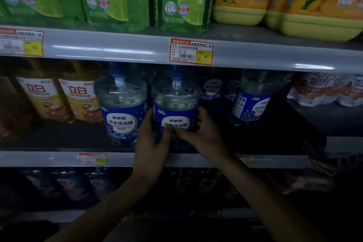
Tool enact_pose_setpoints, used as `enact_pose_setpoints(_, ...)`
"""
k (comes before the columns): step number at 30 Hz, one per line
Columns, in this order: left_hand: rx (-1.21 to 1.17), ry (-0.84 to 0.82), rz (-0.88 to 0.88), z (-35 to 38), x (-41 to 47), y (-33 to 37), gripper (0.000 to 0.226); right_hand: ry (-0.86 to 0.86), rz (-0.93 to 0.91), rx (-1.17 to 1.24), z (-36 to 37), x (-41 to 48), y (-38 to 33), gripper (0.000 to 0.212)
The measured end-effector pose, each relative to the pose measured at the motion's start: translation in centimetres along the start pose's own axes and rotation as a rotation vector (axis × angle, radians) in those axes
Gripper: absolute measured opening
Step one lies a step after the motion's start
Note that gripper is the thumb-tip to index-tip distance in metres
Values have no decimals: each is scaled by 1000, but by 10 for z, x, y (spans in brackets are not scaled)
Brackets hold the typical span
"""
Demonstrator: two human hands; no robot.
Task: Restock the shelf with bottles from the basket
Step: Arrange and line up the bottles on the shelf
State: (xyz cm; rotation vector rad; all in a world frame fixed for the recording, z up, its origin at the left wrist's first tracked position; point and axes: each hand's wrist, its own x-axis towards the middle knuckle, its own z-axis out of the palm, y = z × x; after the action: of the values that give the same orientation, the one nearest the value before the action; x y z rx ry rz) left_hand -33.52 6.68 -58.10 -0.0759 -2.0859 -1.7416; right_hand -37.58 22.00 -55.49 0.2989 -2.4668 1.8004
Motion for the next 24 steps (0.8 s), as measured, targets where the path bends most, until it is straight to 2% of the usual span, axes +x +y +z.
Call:
enact_pose_setpoints(4,-64,-16,10,5,6,4,54,-2,26,-7,3,7,5,77)
enact_pose_setpoints(12,-27,-41,6,6,19,6,83,-6,26,-82,3,16,21,87)
enact_pose_setpoints(21,-27,-29,83,16,-2,20,75,35,-25,-93,-16,-3,25,79)
enact_pose_setpoints(24,-24,-42,103,28,-10,23,77,69,-60,-113,-31,-13,28,86)
